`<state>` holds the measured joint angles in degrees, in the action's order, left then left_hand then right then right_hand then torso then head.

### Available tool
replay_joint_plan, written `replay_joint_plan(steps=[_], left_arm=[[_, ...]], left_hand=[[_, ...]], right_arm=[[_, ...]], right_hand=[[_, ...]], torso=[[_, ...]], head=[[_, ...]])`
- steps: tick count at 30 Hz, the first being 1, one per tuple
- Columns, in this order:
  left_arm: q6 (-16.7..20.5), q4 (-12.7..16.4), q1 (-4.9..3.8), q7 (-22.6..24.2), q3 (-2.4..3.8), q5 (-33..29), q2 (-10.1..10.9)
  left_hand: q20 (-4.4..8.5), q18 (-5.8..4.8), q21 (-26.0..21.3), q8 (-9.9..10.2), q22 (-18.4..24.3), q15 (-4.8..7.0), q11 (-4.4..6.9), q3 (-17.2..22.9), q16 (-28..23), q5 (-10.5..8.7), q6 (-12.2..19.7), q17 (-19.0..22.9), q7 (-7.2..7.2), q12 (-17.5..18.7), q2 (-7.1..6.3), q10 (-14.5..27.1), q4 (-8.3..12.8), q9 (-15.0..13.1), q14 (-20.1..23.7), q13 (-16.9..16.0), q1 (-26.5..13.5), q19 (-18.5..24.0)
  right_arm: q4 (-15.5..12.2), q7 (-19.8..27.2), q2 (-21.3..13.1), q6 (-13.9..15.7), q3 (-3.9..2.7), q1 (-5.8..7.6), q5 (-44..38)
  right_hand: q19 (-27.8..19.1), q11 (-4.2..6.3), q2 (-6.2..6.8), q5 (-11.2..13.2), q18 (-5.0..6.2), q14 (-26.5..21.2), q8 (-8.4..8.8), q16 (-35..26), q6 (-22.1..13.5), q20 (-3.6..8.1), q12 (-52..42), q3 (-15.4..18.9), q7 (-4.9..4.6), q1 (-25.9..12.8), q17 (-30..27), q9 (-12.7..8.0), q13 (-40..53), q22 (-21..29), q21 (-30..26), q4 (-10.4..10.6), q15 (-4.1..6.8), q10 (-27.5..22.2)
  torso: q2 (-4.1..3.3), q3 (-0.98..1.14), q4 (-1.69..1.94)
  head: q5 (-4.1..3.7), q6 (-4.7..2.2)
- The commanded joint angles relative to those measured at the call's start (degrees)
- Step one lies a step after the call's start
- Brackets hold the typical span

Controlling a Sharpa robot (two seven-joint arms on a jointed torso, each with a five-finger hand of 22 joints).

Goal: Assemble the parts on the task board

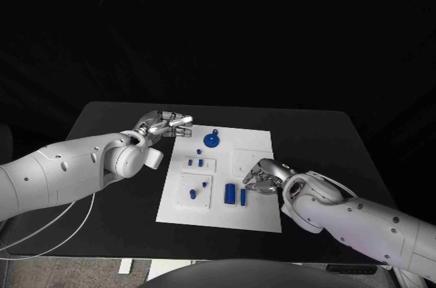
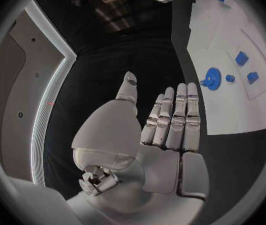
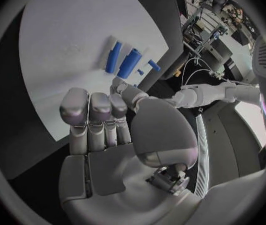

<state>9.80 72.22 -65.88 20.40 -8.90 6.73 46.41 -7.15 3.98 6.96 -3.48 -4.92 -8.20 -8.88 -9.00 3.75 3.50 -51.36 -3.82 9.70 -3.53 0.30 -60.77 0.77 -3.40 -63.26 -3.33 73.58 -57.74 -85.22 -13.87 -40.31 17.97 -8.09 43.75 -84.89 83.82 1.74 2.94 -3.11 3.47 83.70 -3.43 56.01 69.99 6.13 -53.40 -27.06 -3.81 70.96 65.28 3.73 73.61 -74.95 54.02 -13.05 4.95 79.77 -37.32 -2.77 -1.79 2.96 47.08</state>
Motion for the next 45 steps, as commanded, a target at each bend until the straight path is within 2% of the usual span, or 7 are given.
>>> replay_joint_plan(steps=[1,5,17,27,36,45], left_arm=[[-0.57,0.08,-0.02,0.47,0.04,0.18,-0.15],[-0.58,0.07,-0.02,0.48,0.04,0.18,-0.17],[-0.61,0.11,-0.02,0.43,0.04,0.18,-0.12],[-0.61,-0.03,-0.02,0.4,0.03,0.17,-0.19],[-0.68,-0.09,-0.02,0.38,0.03,0.17,-0.23],[-0.76,-0.12,-0.01,0.32,0.03,0.17,-0.25]], left_hand=[[-0.33,-0.16,-0.13,-0.02,0.06,-0.1,0.14,0.09,-0.25,-0.16,-0.06,0.0,-0.14,0.03,-0.02,0.37,-0.22,0.04,0.32,-0.02,-0.12,0.27],[-0.33,-0.16,-0.13,-0.02,0.06,-0.1,0.14,0.09,-0.25,-0.16,-0.06,0.0,-0.14,0.03,-0.02,0.37,-0.22,0.04,0.32,-0.02,-0.12,0.27],[-0.33,-0.16,-0.13,-0.02,0.07,-0.1,0.13,0.1,-0.24,-0.17,0.0,0.0,-0.13,0.04,-0.06,0.4,-0.37,0.04,0.33,-0.02,-0.17,0.27],[-0.33,-0.16,-0.13,-0.02,0.07,-0.1,0.13,0.1,-0.24,-0.17,0.0,0.0,-0.13,0.04,-0.06,0.4,-0.37,0.04,0.33,-0.02,-0.17,0.27],[-0.33,-0.16,-0.13,-0.02,0.07,-0.1,0.13,0.1,-0.24,-0.17,0.0,0.0,-0.13,0.04,-0.06,0.4,-0.37,0.04,0.33,-0.02,-0.17,0.27],[-0.33,-0.16,-0.13,-0.02,0.07,-0.1,0.13,0.1,-0.24,-0.17,0.0,0.0,-0.13,0.04,-0.06,0.4,-0.37,0.04,0.33,-0.02,-0.17,0.27]], right_arm=[[0.26,1.14,0.24,-2.82,0.2,-0.12,-4.18],[0.58,0.87,0.55,-3.13,0.49,-0.21,-4.77],[1.67,0.35,1.65,-2.88,0.79,-0.59,-5.86],[1.56,0.3,1.86,-4.69,1.82,-0.85,-5.56],[2.33,-0.32,2.27,-2.06,2.03,-1.51,-7.59],[4.49,0.4,3.48,0.14,2.06,-2.29,-10.68]], right_hand=[[0.19,0.02,-0.55,-0.3,0.25,-0.02,-0.14,0.26,0.38,-0.05,-0.12,-0.5,0.07,-0.48,0.09,-0.03,-0.08,-6.76,0.23,-0.27,0.2,0.13],[0.17,0.04,-0.84,-0.35,0.26,-0.05,-0.15,0.26,0.39,-0.04,-0.12,-1.24,0.06,-0.81,0.1,-0.03,-0.1,-6.78,0.39,-0.41,0.21,0.13],[0.12,0.11,-1.13,-0.37,0.32,-0.03,-0.19,0.32,0.51,-0.05,-0.17,-2.6,0.08,-1.32,0.17,0.0,-0.08,-6.76,0.51,-0.46,0.2,0.15],[0.14,0.43,-1.38,-0.94,0.22,0.01,-0.2,0.46,1.73,-0.04,-0.25,-2.99,0.36,-1.63,0.28,0.07,-0.01,-6.82,0.83,-1.04,0.23,0.18],[0.14,0.54,-1.33,-0.86,0.2,0.03,-0.2,0.51,2.04,0.03,-0.27,-3.51,0.42,-1.9,0.34,0.07,0.08,-6.83,0.99,-1.43,0.28,0.25],[0.17,0.55,-0.98,-0.73,0.2,0.07,-0.2,0.51,2.39,-0.06,-0.19,-3.82,0.47,-1.76,0.32,0.07,0.04,-6.88,1.25,-1.52,0.23,0.35]], torso=[[-0.03,-0.07,0.01],[-0.02,-0.13,0.03],[-0.02,-0.09,0.01],[0.03,-0.04,-0.1],[-0.03,-0.02,-0.02],[-0.02,-0.01,0.05]], head=[[-0.08,0.01],[-0.12,0.01],[-0.01,0.07],[0.06,0.2],[-0.04,0.21],[0.01,0.45]])
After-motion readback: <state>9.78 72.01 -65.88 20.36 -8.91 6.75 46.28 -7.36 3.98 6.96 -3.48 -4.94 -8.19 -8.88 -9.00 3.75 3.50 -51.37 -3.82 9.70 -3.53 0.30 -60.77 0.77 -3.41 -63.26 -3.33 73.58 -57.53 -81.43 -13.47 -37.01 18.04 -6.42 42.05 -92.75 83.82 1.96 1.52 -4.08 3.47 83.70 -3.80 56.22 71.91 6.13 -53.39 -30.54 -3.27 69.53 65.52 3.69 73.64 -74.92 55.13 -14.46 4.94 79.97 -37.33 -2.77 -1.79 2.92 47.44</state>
